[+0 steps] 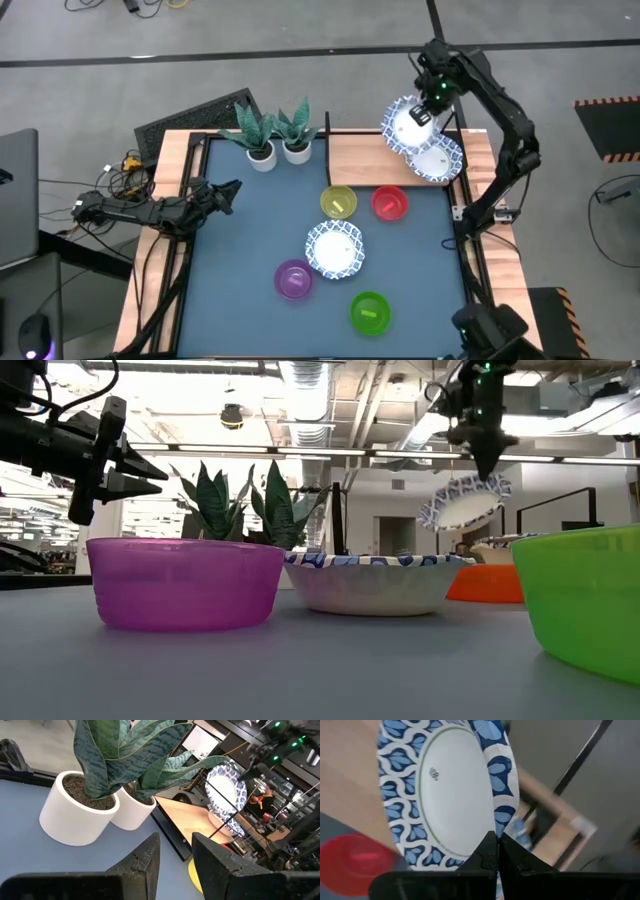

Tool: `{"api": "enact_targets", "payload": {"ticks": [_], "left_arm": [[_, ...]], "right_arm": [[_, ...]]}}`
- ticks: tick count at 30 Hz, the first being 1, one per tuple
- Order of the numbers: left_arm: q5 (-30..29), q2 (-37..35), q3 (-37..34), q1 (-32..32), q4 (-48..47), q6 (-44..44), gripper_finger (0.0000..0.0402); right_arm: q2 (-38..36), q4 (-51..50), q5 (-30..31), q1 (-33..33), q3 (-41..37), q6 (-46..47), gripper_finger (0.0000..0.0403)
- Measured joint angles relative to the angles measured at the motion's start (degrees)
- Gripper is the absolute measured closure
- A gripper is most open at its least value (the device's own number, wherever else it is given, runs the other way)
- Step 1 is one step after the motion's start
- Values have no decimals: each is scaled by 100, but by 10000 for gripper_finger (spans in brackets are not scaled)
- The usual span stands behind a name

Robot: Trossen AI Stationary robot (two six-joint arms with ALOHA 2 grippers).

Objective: Place and stack bowls onto a shelf
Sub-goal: Stack the white patterned bowl on the white patterned bowl on the shelf

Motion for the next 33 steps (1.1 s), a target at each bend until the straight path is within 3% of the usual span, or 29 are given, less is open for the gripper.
{"api": "enact_targets", "payload": {"ticks": [7, 9, 16, 23, 33], "left_arm": [[1, -1, 0, 0, 0, -30, 303], [1, 0, 0, 0, 0, -32, 303], [5, 0, 0, -1, 0, -41, 303], [19, 0, 0, -2, 2, -117, 303], [21, 0, 0, -2, 1, -72, 303]], "right_arm": [[-4, 497, 1322, 579, 689, -3046, 381], [-3, 705, 1630, 677, 798, -3300, 381], [46, 607, 1841, 718, 895, -3026, 381], [181, -340, 2853, 932, 844, -2086, 381], [160, -357, 3095, 1095, 698, -1886, 381]]}}
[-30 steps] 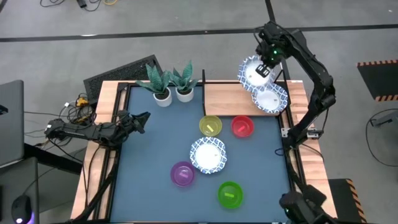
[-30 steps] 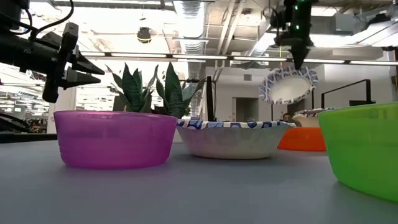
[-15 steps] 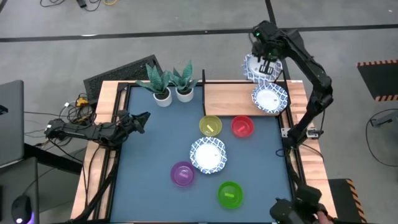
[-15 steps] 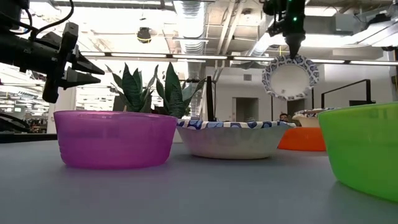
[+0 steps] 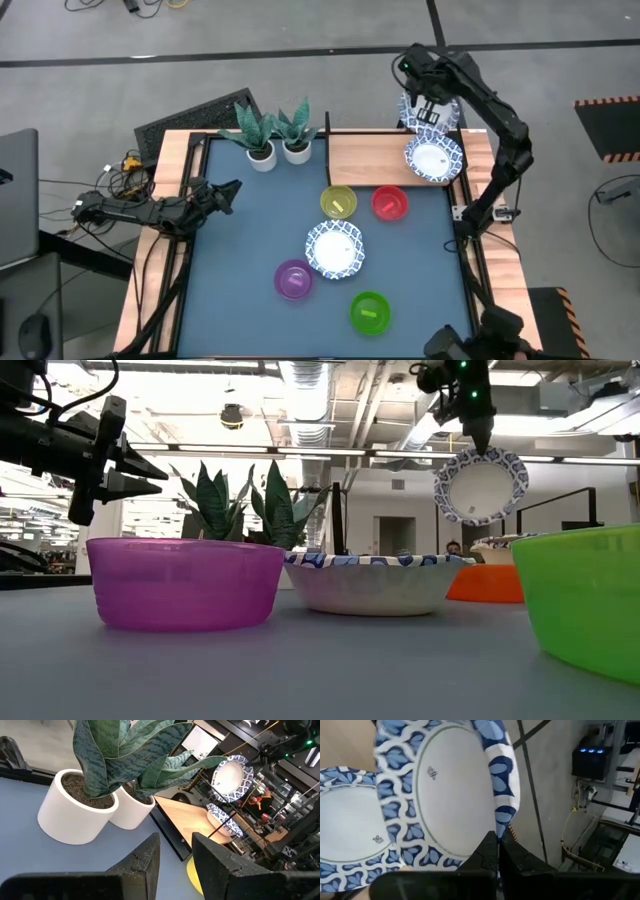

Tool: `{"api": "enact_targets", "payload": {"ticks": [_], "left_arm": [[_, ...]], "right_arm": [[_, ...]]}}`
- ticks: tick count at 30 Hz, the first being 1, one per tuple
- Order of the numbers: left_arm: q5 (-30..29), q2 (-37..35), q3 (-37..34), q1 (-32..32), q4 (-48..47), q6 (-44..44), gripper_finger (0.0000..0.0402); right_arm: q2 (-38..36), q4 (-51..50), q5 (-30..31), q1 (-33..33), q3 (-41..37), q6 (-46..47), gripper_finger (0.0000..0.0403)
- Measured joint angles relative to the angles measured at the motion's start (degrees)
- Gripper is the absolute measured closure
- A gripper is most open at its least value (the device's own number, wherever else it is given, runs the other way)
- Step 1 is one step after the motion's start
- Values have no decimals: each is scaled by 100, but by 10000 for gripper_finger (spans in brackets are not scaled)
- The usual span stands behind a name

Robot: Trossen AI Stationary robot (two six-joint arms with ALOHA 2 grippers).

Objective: Place and stack bowls onto a shelf
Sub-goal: Stack the white patterned bowl on the white patterned bowl on the shelf

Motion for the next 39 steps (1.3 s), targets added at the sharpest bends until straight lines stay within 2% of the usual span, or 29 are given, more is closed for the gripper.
{"api": "enact_targets", "payload": {"ticks": [4, 10, 14, 22, 26, 29, 32, 39], "left_arm": [[2, 0, 0, 0, -1, 1, 303], [6, 0, 0, 0, -1, 2, 303], [15, 0, 0, 0, 1, 3, 303], [13, 0, 2, 0, 1, 12, 303], [11, 0, 2, 0, 0, 96, 303], [1, 0, 2, 0, -1, 108, 303], [-2, 0, 2, 0, -1, 161, 303], [-2, 0, 2, 0, -1, 304, 303]], "right_arm": [[6, 4, 25, 125, -344, 384, 381], [11, -2, 1037, 521, -929, 1855, 381], [11, 9, 1034, 742, -1001, 2299, 381], [7, 7, 875, 1192, -999, 3837, 381], [0, 3, 1092, 1449, -995, 4789, 381], [-31, 7, 1173, 1752, -995, 4978, 381], [-35, 7, 1505, 2076, -995, 4980, 381], [-39, 5, 1362, 2532, -994, 5282, 381]]}}
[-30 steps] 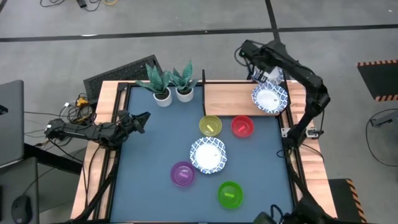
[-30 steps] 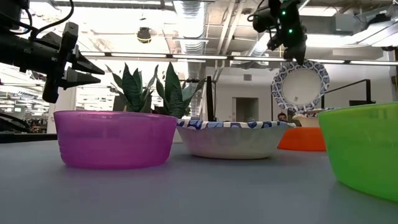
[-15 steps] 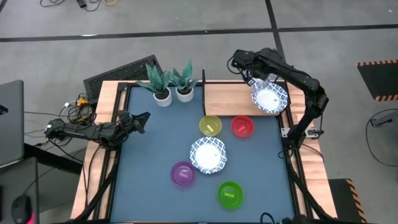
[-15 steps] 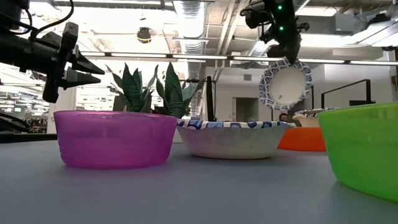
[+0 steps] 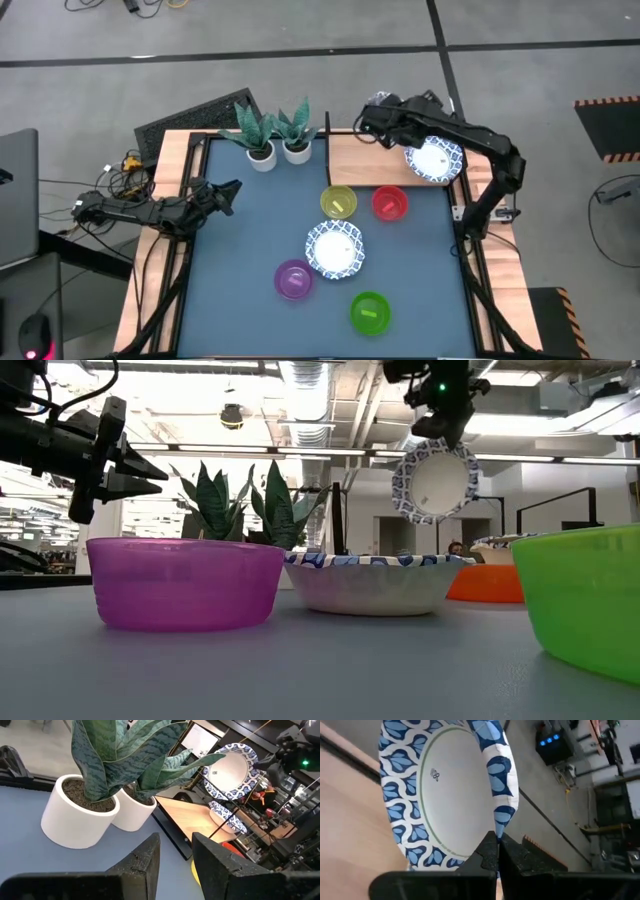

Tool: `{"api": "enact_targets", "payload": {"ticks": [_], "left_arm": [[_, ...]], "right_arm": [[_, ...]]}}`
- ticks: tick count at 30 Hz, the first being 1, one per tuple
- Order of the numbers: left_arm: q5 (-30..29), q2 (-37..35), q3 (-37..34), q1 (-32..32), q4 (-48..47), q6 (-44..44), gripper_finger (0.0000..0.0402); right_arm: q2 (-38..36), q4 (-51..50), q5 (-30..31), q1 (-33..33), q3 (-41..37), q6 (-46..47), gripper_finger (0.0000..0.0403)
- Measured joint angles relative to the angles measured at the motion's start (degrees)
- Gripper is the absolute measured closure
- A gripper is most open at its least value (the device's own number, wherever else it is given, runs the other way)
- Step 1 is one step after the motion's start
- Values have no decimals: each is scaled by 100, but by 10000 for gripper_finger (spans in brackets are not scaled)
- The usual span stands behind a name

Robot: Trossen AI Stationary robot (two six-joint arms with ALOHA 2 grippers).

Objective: Place and stack bowls onto a shelf
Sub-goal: Stack the white patterned bowl on the white patterned bowl on the shelf

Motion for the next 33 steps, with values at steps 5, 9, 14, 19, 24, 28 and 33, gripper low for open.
{"api": "enact_targets", "payload": {"ticks": [5, 9, 14, 19, 24, 28, 33], "left_arm": [[0, 0, 0, 0, 0, 4, 303], [0, 0, 0, 0, 0, 51, 303], [2, 0, 0, 0, 0, 85, 303], [2, -1, 0, 0, 0, 199, 303], [2, -2, 0, 0, 0, 376, 303], [-58, -2, 0, 0, -4, 530, 303], [-144, -1, 0, 0, -11, 539, 303]], "right_arm": [[-159, 2, -313, 231, 1, 434, 381], [-261, -6, -10, 28, 5, 789, 381], [-313, 17, -918, -67, 2, 764, 381], [-912, 337, -1694, 173, -2, 302, 381], [-2177, 581, -2159, 309, 3, 456, 381], [-3153, 617, -1659, 506, -595, 1337, 381], [-3729, 524, -1148, 959, -2216, 2946, 381]]}}
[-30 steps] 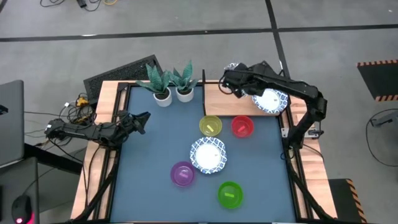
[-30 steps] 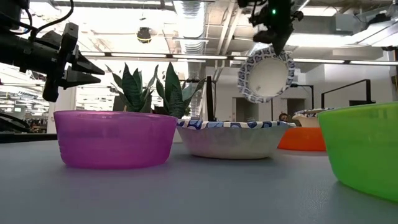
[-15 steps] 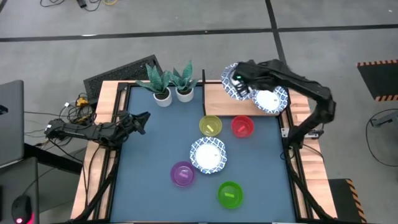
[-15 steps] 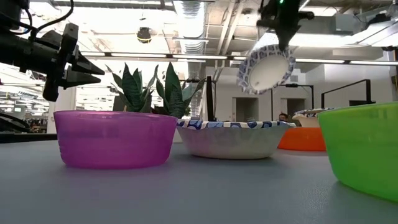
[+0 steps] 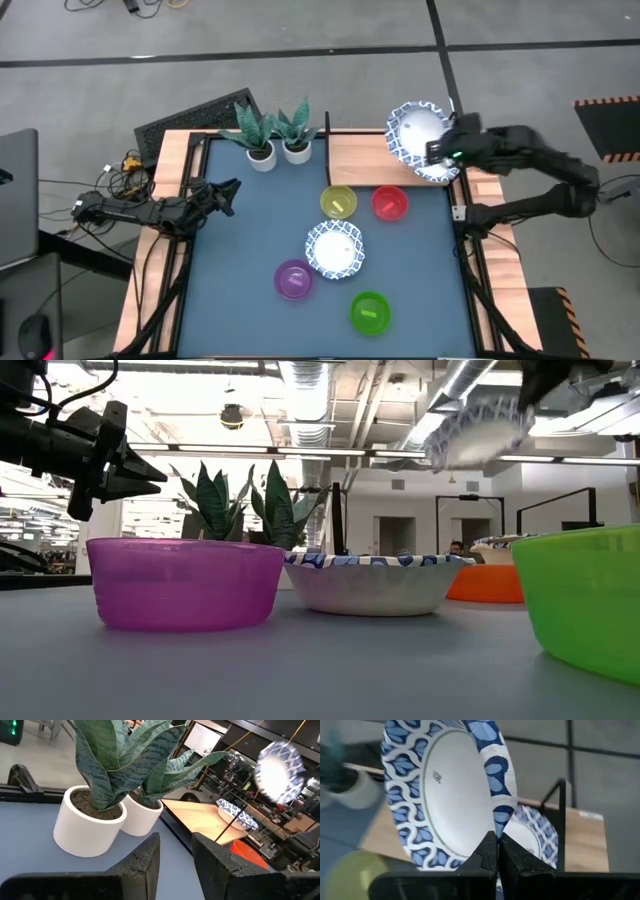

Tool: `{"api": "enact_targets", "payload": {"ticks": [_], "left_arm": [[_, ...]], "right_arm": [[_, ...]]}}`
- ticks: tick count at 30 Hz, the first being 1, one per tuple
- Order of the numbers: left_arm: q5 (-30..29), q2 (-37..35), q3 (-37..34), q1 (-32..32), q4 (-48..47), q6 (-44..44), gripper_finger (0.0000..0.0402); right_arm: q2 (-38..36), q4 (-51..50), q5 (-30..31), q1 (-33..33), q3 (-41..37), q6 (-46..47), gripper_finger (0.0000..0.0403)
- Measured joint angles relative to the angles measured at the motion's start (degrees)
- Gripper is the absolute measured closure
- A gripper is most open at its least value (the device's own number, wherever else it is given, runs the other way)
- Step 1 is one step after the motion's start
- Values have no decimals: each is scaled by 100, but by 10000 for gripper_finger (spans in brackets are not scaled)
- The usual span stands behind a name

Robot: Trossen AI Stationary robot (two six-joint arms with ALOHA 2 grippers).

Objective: Place and stack bowls onto a shelf
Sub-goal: Stack the white patterned bowl on the white patterned bowl on the shelf

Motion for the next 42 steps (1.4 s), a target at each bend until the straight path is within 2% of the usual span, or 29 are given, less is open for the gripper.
{"api": "enact_targets", "payload": {"ticks": [4, 7, 10, 16, 21, 32, 42], "left_arm": [[-12, -1, 0, 0, 0, -27, 303], [-22, -1, 0, 7, -2, -30, 303], [-25, -1, 0, 7, -2, -49, 303], [-24, -1, 0, 7, -2, -61, 303], [-24, -1, 0, 7, -2, -105, 303], [-24, -1, 0, 7, -2, -56, 303], [-24, -1, 0, 7, -2, -109, 303]], "right_arm": [[264, 26, 488, 32, -510, 352, 381], [703, -507, 741, -113, -528, 633, 381], [1095, -477, 1009, -163, -536, 643, 381], [1742, -520, 1116, -453, -535, 611, 381], [1799, -520, 1470, -454, -476, 633, 381], [1564, -527, 1303, -946, -816, 470, 381], [1718, -525, 1013, -948, -1340, 648, 381]]}}
